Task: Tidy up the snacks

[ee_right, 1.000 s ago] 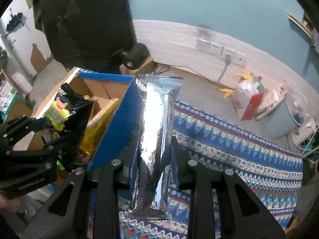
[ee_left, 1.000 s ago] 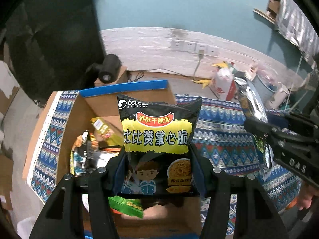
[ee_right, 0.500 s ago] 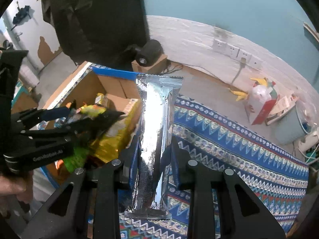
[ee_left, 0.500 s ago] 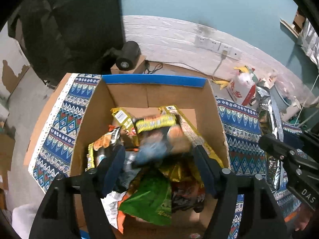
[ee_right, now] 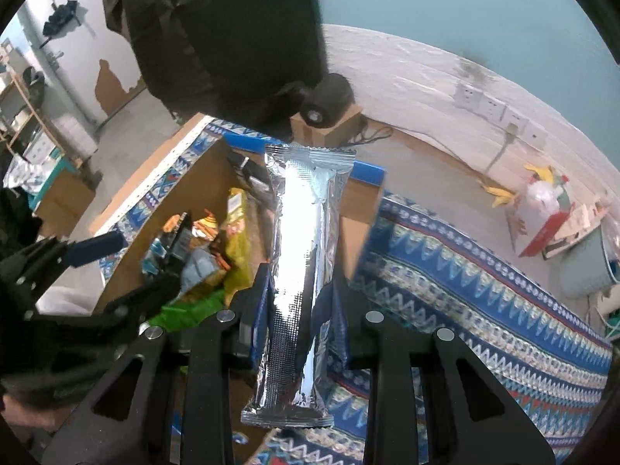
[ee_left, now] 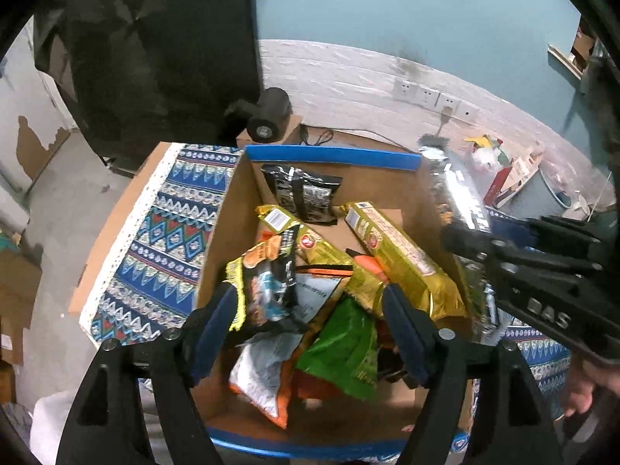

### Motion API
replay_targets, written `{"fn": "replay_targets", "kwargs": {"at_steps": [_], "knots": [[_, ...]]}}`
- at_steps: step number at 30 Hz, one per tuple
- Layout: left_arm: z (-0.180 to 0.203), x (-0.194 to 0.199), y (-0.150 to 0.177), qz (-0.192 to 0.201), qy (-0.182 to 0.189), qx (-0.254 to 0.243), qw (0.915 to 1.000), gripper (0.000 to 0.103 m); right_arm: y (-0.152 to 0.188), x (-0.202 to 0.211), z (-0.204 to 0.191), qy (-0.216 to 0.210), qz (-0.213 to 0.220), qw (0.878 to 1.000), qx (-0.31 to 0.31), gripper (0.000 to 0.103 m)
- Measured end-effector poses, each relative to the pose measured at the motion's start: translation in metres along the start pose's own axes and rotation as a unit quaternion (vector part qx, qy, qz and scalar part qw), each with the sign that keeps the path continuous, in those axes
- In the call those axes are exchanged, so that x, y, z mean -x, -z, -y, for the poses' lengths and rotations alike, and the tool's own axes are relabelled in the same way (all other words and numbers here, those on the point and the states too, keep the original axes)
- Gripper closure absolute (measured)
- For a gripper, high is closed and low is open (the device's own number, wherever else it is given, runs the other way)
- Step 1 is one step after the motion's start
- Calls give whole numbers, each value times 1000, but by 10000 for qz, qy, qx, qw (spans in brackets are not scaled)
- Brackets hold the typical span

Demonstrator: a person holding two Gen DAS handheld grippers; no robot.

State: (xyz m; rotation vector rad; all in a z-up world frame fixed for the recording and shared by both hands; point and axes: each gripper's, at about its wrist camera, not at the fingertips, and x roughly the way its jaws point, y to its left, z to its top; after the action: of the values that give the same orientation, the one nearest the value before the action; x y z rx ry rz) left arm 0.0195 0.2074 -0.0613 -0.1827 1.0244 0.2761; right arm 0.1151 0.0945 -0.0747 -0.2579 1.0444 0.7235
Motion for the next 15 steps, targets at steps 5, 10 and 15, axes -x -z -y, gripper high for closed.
{"fn": "replay_targets", "kwargs": {"at_steps": [5,10,15], "knots": [[1,8,0,108,-25,-55,9999,23,-4,-16,-7,-362,-141,9991,-151,76],[5,11,0,136,-124,-86,9998,22,-5,-13,-12,-463,-92,9988,-106,61],[10,20,1,237,-130,-169,9995,18,1,6,-1,-265,60,9994,-197,50]]}}
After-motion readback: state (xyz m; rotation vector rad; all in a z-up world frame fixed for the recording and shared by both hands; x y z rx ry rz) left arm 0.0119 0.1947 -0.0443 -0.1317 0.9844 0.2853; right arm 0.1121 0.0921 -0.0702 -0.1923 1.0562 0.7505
